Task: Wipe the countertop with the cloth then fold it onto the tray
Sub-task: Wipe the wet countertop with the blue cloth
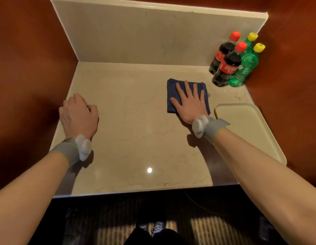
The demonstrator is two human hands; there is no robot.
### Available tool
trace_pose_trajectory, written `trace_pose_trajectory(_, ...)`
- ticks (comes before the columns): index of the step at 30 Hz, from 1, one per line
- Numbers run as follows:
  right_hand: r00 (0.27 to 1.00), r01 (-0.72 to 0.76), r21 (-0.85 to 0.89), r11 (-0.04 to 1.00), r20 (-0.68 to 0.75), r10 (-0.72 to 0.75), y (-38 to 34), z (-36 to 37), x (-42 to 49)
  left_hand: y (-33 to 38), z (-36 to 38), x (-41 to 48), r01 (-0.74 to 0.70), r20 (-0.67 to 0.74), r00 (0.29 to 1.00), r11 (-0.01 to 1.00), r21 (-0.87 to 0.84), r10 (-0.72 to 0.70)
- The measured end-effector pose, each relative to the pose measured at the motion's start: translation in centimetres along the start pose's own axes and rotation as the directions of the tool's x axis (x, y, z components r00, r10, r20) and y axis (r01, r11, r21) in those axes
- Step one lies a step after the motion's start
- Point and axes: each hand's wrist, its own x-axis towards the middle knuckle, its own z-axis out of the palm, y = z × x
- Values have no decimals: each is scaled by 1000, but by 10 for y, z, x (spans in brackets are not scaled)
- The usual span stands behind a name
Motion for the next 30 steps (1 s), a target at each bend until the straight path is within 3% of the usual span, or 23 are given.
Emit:
trace_pose_trajectory(8, 996, 85, 1, 996, 16, -85, -35, 10, -47, 2, -2, -5, -114, -49, 992, 991, 71, 118)
trace_pose_trajectory(16, 959, 282, 28, 959, 34, -283, -80, 25, -93, 0, -7, -6, -202, -88, 976, 978, -48, 197)
trace_pose_trajectory(21, 948, 306, 117, 945, 56, -314, -79, 21, -98, 4, -20, -16, -322, -103, 946, 925, -201, 307)
trace_pose_trajectory(25, 939, 303, 293, 907, 68, -336, -69, 1, -93, 42, -28, -29, -488, 28, 852, 814, -315, 522)
trace_pose_trajectory(30, 960, 279, 369, 886, -110, -256, -46, -30, -91, 100, -18, -20, -447, 246, 790, 803, -394, 561)
